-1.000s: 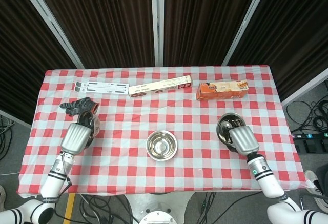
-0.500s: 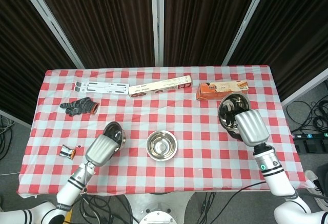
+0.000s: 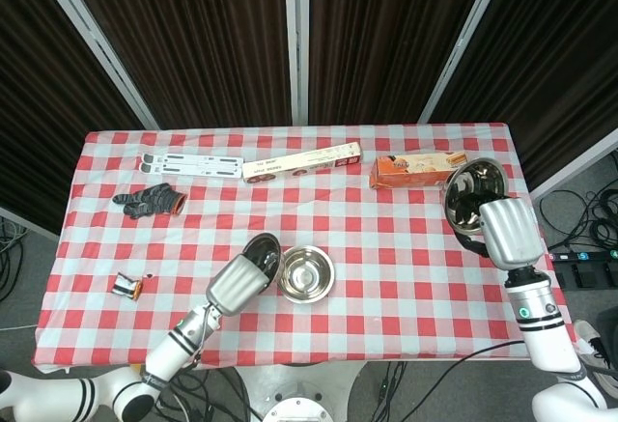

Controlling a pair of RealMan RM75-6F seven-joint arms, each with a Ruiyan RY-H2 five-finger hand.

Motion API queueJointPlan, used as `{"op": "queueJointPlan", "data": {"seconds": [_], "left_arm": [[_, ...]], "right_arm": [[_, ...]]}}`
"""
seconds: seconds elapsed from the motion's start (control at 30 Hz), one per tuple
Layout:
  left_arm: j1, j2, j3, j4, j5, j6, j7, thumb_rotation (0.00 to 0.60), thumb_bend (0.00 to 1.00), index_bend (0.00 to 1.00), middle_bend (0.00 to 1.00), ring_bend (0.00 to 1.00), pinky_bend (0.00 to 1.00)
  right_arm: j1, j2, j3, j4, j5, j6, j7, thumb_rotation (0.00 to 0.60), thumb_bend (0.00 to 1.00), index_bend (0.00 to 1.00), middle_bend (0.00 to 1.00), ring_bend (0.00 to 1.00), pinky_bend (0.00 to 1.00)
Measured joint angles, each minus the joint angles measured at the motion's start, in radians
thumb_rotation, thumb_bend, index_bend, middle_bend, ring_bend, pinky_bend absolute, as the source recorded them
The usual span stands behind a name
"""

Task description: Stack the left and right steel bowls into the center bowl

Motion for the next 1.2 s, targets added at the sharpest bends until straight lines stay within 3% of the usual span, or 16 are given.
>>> {"op": "queueJointPlan", "data": {"seconds": [0.37,0.77,0.83,0.97,1.07,1.2], "left_arm": [[-0.05,-0.086,-0.013,0.008,-0.035,-0.038,0.082,0.6,0.39,0.68,0.72,0.65,0.73],[-0.09,-0.166,-0.023,0.095,-0.044,-0.05,0.062,0.6,0.38,0.67,0.71,0.64,0.72],[-0.093,-0.175,-0.023,0.106,-0.035,-0.043,0.037,0.6,0.36,0.59,0.66,0.61,0.7],[-0.101,-0.173,-0.016,0.12,-0.009,-0.041,-0.021,0.6,0.22,0.36,0.51,0.51,0.6],[-0.107,-0.152,-0.006,0.12,0.005,-0.045,-0.053,0.6,0.17,0.3,0.46,0.47,0.57],[-0.109,-0.112,0.006,0.098,0.008,-0.055,-0.057,0.6,0.16,0.3,0.46,0.47,0.56]], "right_arm": [[-0.017,0.031,0.015,0.002,0.011,0.027,0.05,0.6,0.43,0.73,0.61,0.53,0.68],[-0.036,0.053,0.002,0.021,-0.009,0.034,0.1,0.6,0.43,0.73,0.61,0.53,0.68],[-0.037,0.056,0.001,0.025,-0.009,0.034,0.104,0.6,0.43,0.73,0.61,0.53,0.68],[-0.04,0.058,-0.001,0.03,-0.009,0.033,0.117,0.6,0.45,0.73,0.61,0.53,0.68],[-0.043,0.063,-0.001,0.031,-0.015,0.037,0.129,0.6,0.45,0.73,0.61,0.53,0.68],[-0.042,0.063,0.002,0.029,-0.016,0.039,0.128,0.6,0.46,0.73,0.61,0.53,0.68]]}}
